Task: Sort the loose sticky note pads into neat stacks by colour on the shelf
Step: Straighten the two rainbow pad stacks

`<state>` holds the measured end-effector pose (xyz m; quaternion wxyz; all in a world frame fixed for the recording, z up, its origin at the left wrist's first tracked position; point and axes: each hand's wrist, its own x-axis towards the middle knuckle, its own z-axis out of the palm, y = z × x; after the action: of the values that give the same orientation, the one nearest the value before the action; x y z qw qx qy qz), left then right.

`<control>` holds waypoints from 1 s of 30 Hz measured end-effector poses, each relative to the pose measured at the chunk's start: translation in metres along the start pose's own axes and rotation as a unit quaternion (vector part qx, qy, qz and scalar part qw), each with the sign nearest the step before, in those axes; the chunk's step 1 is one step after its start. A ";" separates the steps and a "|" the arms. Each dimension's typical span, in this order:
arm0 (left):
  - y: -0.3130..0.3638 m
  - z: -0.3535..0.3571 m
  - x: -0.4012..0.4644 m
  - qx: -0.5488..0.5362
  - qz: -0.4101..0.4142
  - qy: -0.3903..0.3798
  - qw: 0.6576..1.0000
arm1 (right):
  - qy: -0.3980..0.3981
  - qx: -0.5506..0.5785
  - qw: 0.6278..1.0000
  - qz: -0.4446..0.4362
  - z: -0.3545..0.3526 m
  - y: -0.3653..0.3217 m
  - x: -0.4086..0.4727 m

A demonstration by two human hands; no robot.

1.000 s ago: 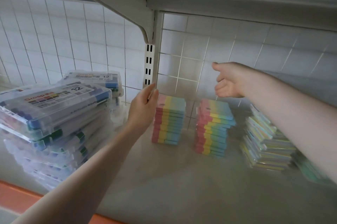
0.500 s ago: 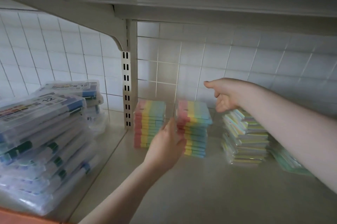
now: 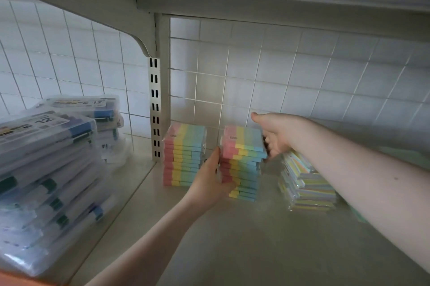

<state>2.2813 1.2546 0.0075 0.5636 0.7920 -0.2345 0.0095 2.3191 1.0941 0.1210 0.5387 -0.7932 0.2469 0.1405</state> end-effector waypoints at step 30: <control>0.018 0.005 0.017 -0.160 -0.075 0.025 0.984 | -0.012 0.036 0.999 0.010 0.004 0.002 0.019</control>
<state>2.2880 1.2397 0.0267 0.6880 0.7063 -0.1586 -0.0509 2.3336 1.0924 0.1084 0.5687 -0.7686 0.2534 0.1467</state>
